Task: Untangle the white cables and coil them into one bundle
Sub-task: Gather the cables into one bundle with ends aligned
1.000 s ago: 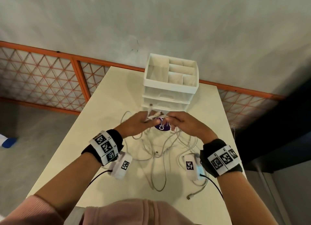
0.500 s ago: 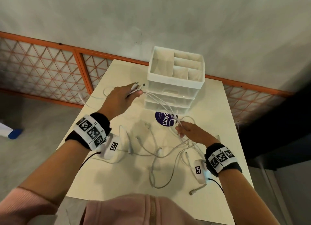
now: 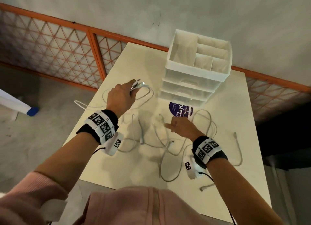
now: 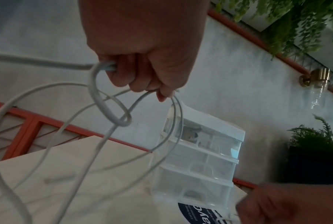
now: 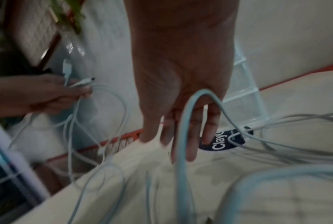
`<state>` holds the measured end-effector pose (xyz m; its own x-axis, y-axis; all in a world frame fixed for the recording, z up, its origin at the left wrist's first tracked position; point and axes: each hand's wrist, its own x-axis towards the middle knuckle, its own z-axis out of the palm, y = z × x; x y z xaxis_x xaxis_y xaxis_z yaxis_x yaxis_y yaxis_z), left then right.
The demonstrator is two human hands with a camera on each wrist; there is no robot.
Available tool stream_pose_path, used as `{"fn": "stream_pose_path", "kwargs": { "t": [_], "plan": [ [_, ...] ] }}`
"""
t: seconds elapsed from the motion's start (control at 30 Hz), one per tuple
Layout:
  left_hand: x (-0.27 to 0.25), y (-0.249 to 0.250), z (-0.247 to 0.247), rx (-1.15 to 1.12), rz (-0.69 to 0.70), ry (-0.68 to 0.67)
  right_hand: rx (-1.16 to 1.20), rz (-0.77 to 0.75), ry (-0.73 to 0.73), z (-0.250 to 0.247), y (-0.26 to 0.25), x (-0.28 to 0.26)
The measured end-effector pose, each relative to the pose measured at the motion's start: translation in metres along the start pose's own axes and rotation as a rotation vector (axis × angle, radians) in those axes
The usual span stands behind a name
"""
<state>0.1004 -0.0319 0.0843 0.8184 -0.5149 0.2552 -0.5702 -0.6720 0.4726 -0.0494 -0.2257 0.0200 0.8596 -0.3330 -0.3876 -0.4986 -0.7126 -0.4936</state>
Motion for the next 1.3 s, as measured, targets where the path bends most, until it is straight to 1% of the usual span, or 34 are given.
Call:
{"fn": "stream_pose_path", "kwargs": {
  "t": [0.03,0.07,0.1,0.2,0.3,0.37,0.43,0.5,0.57,0.6,0.67,0.7,0.73,0.83,0.9,0.97,1.07,1.13,1.23,1.27,1.3],
  "plan": [
    [0.001,-0.002,0.001,-0.006,-0.018,-0.009,-0.098,-0.03,-0.124,0.007,-0.006,0.001],
    [0.002,-0.003,0.003,-0.016,-0.027,-0.017,-0.19,-0.045,-0.208,0.015,-0.009,0.001],
    [0.003,-0.005,0.004,-0.021,-0.027,-0.03,-0.276,-0.051,-0.252,0.023,-0.012,0.001],
    [0.004,-0.006,0.011,-0.022,0.01,-0.1,-0.481,-0.056,-0.24,0.046,-0.014,0.002],
    [0.002,-0.002,0.017,-0.036,0.0,-0.15,-0.516,-0.019,-0.192,0.053,-0.012,0.003],
    [0.002,0.003,0.018,-0.052,-0.019,-0.151,-0.414,0.013,-0.171,0.048,-0.008,0.003],
    [0.005,0.008,0.017,-0.079,-0.037,-0.151,-0.218,0.032,-0.149,0.038,-0.001,0.001],
    [0.011,0.01,0.017,-0.137,-0.063,-0.16,-0.008,0.014,-0.081,0.024,0.003,-0.002],
    [0.017,0.016,0.017,-0.231,-0.082,-0.199,0.216,-0.027,0.037,0.001,0.001,-0.011],
    [0.018,0.022,0.017,-0.295,-0.085,-0.24,0.306,-0.053,0.122,-0.012,-0.001,-0.016],
    [0.015,0.036,0.014,-0.42,-0.087,-0.34,0.377,-0.104,0.298,-0.037,-0.01,-0.027],
    [0.013,0.043,0.015,-0.487,-0.076,-0.389,0.401,-0.136,0.361,-0.048,-0.016,-0.034],
    [0.01,0.049,0.017,-0.562,-0.07,-0.436,0.448,-0.168,0.39,-0.056,-0.024,-0.04],
    [0.001,0.067,0.016,-0.825,-0.049,-0.583,0.584,-0.265,0.39,-0.07,-0.046,-0.056],
    [-0.005,0.079,0.015,-0.927,-0.005,-0.644,0.615,-0.288,0.368,-0.069,-0.053,-0.061],
    [-0.012,0.089,0.011,-0.983,0.035,-0.646,0.611,-0.298,0.341,-0.064,-0.055,-0.062],
    [-0.019,0.095,0.011,-1.038,0.052,-0.611,0.645,-0.301,0.297,-0.056,-0.054,-0.067],
    [-0.021,0.096,0.012,-1.042,-0.001,-0.586,0.705,-0.303,0.299,-0.052,-0.054,-0.07],
    [-0.025,0.099,0.009,-1.038,-0.081,-0.543,0.825,-0.279,0.352,-0.047,-0.052,-0.071],
    [-0.026,0.101,0.007,-1.049,-0.088,-0.541,0.824,-0.269,0.345,-0.045,-0.051,-0.07],
    [-0.027,0.103,0.004,-1.096,-0.087,-0.556,0.793,-0.267,0.305,-0.045,-0.05,-0.07]
  ]
}}
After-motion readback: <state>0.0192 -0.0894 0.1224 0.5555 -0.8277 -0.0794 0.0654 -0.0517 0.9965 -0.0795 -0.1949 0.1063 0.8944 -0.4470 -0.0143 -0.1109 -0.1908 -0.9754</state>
